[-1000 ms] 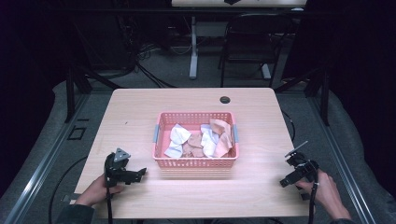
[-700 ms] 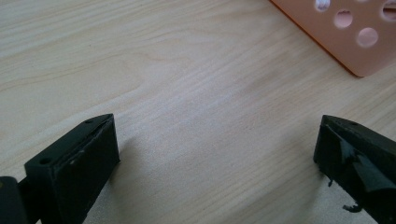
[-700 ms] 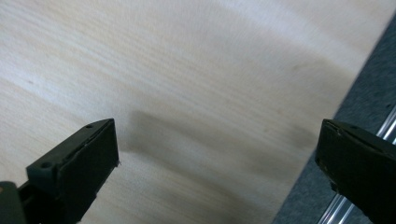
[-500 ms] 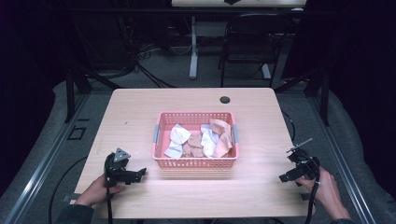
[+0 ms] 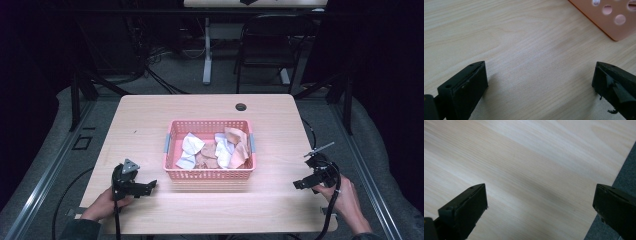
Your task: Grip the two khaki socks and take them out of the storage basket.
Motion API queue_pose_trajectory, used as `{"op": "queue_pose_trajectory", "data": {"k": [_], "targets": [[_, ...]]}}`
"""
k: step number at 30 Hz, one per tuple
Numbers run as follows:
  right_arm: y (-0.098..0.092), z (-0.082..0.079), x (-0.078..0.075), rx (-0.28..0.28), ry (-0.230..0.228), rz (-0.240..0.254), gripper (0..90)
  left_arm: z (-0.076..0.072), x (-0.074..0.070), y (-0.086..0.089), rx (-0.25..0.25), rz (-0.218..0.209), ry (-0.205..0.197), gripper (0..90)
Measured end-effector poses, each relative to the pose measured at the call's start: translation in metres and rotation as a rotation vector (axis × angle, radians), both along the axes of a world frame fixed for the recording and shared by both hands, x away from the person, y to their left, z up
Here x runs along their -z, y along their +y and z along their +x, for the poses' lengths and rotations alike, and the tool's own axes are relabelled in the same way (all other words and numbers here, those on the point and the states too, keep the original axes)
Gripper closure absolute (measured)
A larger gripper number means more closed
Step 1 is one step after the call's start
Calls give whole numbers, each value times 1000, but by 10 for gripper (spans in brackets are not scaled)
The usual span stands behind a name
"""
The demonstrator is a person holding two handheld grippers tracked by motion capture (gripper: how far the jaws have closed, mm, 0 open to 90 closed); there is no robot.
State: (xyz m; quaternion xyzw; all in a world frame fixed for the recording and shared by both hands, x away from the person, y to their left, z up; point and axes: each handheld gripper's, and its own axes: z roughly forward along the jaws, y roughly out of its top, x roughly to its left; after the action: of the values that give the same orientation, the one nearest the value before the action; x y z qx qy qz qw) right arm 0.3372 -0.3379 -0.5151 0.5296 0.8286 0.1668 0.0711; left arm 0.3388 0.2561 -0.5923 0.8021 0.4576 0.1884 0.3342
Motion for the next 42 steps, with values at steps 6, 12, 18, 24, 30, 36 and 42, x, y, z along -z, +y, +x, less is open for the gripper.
{"op": "queue_pose_trajectory", "data": {"k": [6,12,18,24,30,36,42], "targets": [[15,1,-18,-38,-18,8,0,0,0,0,-1,2,-5,1],[30,9,-30,-72,-34,4,0,0,0,0,0,4,-5,1],[45,14,-43,-109,-52,18,0,-1,0,-1,-4,1,-5,1],[59,21,-56,-151,-52,28,0,-1,0,-1,-4,0,-5,1],[85,29,-70,-188,-81,67,13,-1,0,-1,-4,1,-5,0],[107,40,-82,-227,-102,79,1,-1,0,-1,-4,1,-5,1],[124,52,-91,-243,-117,101,18,-1,0,-1,-4,1,-5,1]]}}
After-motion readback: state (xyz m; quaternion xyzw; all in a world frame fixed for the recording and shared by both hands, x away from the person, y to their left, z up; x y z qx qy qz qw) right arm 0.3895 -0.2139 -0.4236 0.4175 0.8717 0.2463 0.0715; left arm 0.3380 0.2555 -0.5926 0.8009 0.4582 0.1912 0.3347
